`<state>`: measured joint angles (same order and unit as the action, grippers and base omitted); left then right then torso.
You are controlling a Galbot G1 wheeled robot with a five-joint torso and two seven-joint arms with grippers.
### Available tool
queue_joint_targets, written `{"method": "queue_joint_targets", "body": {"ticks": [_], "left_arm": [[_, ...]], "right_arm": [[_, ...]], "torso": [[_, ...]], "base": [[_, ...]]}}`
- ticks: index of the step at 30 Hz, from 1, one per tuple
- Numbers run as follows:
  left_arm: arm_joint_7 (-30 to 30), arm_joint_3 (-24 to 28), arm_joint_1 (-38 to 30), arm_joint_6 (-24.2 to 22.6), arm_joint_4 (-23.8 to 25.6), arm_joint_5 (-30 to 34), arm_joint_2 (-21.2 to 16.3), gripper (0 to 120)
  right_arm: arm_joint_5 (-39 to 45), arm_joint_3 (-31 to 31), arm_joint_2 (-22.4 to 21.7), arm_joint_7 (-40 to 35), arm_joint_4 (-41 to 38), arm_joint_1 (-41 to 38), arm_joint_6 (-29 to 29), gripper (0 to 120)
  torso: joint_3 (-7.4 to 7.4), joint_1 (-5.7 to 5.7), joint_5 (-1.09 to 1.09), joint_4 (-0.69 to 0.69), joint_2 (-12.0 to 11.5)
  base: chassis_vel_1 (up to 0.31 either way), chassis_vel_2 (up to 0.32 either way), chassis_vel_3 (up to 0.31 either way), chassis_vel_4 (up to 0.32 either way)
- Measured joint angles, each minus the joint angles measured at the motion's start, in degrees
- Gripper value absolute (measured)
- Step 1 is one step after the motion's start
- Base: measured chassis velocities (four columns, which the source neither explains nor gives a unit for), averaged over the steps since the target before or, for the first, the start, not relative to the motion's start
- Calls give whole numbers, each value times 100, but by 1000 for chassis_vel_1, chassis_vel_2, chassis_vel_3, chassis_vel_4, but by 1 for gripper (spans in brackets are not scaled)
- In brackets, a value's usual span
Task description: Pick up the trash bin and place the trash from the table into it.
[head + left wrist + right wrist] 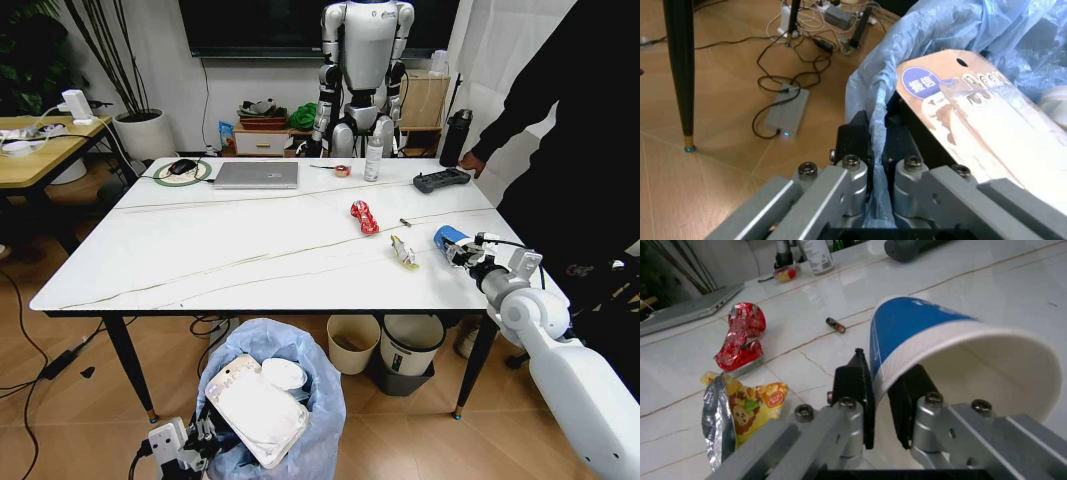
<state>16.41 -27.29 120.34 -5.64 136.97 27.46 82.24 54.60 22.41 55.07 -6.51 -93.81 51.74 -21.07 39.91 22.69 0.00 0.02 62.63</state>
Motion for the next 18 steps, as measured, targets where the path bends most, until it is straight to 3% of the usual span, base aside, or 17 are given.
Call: {"method": "queue_joint_targets", "body": {"ticks": [2,7,13,16,17,18], "left_arm": [[0,-2,2,0,5,2,-6,0],[3,-5,-23,0,-7,4,-16,0],[4,47,-61,0,-46,4,-11,0],[4,41,-82,1,-70,16,-12,0],[4,41,-82,1,-70,16,-12,0],[5,39,-79,1,-73,17,-8,0]], "right_arm": [[20,3,0,36,0,0,19,1],[321,211,-5,357,-326,134,297,0],[806,288,-204,694,-1825,606,677,0],[1088,-108,-338,745,-2922,851,791,0],[1088,-108,-338,745,-2922,851,791,0],[1110,-467,-389,728,-3325,914,805,0]], "torso": [[0,0,0,0,0],[0,0,2,0,0],[0,0,-2,-2,0],[-1,-1,-4,0,1],[-1,-1,-4,0,1],[-1,-1,-2,0,1]], "base": [[0,0,0,0],[0,0,0,0],[0,0,0,0],[0,0,0,0],[0,0,0,0],[0,0,0,0]]}}
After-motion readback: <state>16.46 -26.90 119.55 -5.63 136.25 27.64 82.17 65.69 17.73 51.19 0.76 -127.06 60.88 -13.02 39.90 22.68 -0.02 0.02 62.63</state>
